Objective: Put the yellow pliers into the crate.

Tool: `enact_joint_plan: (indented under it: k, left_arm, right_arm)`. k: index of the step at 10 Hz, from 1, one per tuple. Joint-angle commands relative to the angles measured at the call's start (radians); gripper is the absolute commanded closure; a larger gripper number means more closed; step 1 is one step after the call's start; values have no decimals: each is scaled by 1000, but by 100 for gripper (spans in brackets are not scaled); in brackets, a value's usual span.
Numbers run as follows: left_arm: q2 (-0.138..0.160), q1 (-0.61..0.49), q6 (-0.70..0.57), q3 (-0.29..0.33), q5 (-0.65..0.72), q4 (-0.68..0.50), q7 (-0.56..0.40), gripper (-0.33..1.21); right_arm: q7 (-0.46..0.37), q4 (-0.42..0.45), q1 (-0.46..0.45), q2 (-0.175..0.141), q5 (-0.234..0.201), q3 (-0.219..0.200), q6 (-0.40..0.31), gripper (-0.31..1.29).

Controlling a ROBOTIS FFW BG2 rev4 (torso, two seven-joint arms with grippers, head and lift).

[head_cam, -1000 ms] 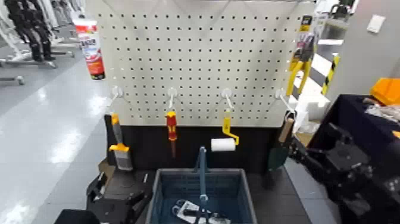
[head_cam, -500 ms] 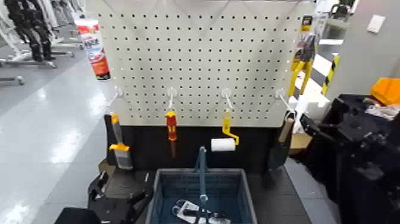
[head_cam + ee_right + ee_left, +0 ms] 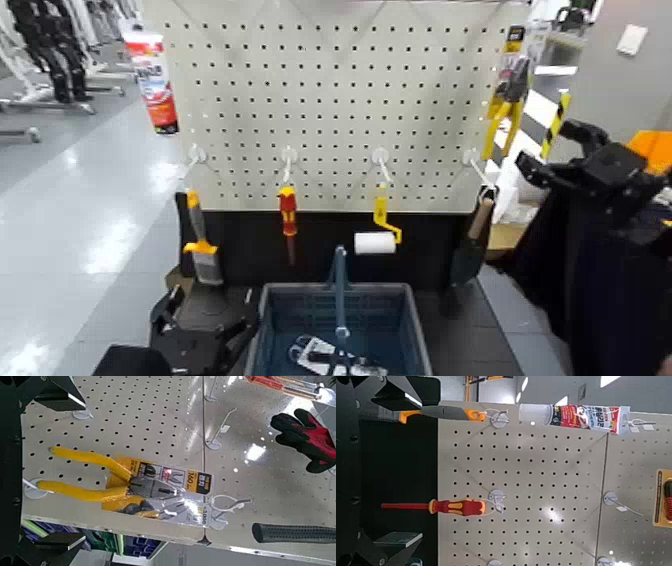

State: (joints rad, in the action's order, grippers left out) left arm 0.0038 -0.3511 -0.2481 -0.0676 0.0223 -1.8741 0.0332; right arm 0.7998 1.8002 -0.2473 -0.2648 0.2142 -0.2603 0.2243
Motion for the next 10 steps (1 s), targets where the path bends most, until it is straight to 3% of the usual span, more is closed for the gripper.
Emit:
enact_joint_plan:
  k: [1,5,6,10]
  left_arm:
    - [-5,3,3,2,-1,1,5,15]
    - [-8,11,1,0,-5,3,11,15]
    - [-10,12,1,-1,-7,4,13,15]
    - [-13,21,1,-5,-8,6,14,15]
  right_arm:
    - [38,-59,-81,-33,25,6,12,15]
    - [99,-171,-210,-77,36,58,12,15]
    - [116,-202,-236,-91,57,78,15,15]
    - [162,-266,-319,-125,74,131,35,15]
